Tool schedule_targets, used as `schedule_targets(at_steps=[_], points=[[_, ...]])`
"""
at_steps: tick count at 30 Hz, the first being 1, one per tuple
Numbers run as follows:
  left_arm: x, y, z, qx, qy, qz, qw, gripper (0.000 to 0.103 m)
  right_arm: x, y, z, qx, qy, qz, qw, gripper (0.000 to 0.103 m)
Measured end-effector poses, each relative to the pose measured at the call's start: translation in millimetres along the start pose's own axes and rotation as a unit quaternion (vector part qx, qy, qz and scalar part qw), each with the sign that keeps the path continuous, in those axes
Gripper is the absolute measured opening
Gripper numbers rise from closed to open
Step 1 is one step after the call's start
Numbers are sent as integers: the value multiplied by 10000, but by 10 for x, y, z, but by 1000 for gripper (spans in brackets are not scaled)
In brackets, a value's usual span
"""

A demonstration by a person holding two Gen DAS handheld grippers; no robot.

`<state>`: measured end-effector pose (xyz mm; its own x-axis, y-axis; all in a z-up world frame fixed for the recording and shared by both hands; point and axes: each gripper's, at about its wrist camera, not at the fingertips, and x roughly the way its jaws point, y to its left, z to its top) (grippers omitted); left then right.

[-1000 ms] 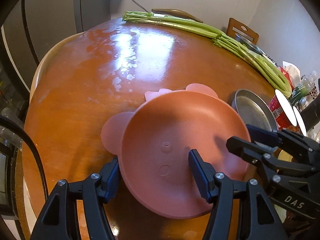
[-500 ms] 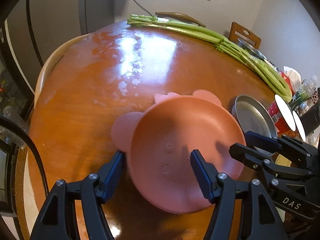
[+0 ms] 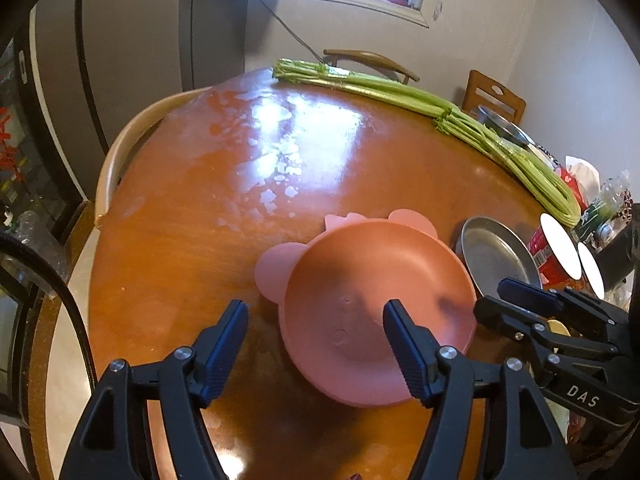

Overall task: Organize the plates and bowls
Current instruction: 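Move the pink plate across the table with the left gripper and release, then grasp the rim of the yellow shell-shaped plate with the left gripper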

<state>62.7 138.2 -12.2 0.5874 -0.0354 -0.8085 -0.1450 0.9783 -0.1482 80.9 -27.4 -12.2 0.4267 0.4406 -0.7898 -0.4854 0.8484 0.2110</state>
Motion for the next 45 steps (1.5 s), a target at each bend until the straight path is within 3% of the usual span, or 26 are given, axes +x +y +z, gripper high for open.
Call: schedule_targets(at_steps=[14,26,35,45], points=[[-269,-547,-208,399,-41,-401,9984,71,-564,-153,-206,92,-472,-61,9988,46],[-340,-1261,-599,1005,217,-889,9907,71,-1173,-438,-781,264,-674,-388,9966,46],[-280,-1541,-830,1200,472,-1034,9862,71,-1413,-706,-1340,498,-471,-576,9960,47],[-71,-1672,-920,1158,803,-1086,9840,71,-1287,-947,-1620,757,-127,-692,9946,47]])
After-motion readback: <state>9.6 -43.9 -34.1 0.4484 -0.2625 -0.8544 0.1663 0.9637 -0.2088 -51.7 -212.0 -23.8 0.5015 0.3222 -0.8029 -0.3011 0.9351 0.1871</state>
